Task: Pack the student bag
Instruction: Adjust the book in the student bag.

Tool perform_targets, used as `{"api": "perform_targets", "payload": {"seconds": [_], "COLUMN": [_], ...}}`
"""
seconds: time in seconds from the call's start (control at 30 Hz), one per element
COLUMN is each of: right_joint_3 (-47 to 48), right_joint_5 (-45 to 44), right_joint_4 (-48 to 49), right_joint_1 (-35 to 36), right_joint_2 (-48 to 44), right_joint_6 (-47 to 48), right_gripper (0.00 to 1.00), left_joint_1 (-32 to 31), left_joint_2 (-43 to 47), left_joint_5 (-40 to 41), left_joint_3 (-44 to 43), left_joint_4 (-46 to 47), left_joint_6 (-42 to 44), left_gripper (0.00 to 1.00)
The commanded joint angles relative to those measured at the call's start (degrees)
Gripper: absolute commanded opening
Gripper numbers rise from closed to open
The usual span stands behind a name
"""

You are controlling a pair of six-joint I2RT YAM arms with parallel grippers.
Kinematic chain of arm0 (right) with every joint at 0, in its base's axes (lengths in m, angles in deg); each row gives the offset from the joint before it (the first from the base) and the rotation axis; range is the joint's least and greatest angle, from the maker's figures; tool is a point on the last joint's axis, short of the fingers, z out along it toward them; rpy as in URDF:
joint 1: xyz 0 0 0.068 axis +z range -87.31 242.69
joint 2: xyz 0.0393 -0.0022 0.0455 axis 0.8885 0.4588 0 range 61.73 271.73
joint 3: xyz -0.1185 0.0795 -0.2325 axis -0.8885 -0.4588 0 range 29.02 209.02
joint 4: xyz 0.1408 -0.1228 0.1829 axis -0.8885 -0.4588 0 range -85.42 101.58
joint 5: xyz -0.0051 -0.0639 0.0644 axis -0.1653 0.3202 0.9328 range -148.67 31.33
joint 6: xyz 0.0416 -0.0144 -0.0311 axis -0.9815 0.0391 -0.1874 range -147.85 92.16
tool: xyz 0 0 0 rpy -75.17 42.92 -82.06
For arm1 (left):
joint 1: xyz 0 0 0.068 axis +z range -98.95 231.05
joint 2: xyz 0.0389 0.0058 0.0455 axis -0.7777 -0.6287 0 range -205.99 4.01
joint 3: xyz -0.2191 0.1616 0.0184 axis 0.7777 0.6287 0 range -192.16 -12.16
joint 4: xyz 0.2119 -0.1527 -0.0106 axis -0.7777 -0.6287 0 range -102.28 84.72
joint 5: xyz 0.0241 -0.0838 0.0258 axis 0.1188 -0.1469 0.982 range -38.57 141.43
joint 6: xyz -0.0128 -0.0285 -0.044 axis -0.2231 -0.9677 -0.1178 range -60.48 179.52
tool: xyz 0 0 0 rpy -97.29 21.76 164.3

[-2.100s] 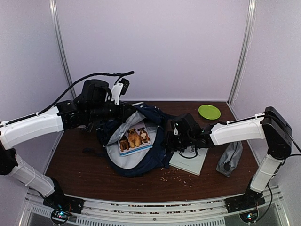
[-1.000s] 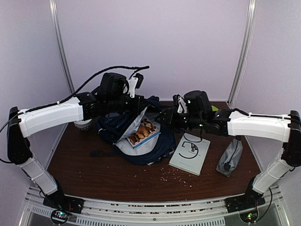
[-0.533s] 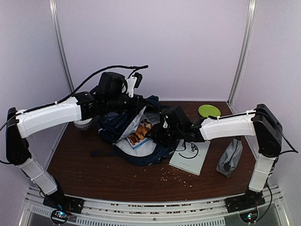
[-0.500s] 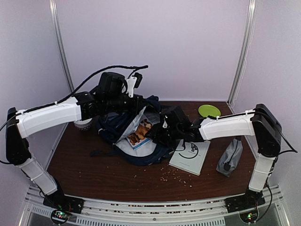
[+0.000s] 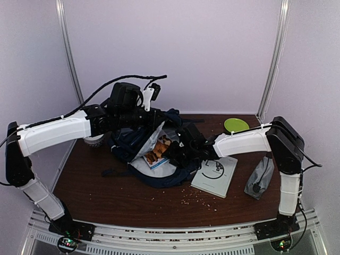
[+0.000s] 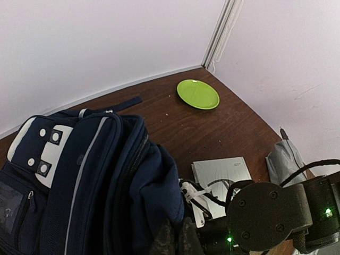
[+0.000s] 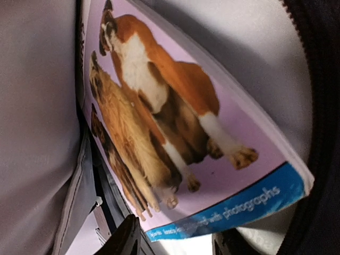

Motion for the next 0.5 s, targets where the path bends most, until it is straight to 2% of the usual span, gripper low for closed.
{"api": "perform_targets", "payload": {"seconds": [0.0, 0.23, 0.33, 0.47], "right_joint_3": [2.85, 7.05, 7.94, 11.96], "right_joint_5": [-2.2, -0.32, 1.12, 1.55], "right_joint_4": [0.42, 7.33, 11.67, 11.81], "right_joint_1": [-0.73, -1.06, -1.11, -1.71], "right_joint_2": [2.57, 5.11, 5.62, 7.55], "right_joint_6": [-2.4, -1.47, -1.45, -1.6], "right_gripper": [0.4, 0.15, 0.11, 0.1], "left_joint_1": [-0.27, -0.27, -0.28, -0.31], "left_joint_2": [3.85, 4.45, 4.91, 5.36], "left_joint_5": [-1.97, -3.12, -3.15, -3.16], "left_joint_3": [-0.44, 0.2, 0.48, 0.42], "left_joint_4": [7.15, 7.24, 6.99, 6.84], "left_joint_6": [-0.33, -1.29, -1.22, -1.17], "left_gripper": [0.0, 0.0, 0.0, 0.0]}}
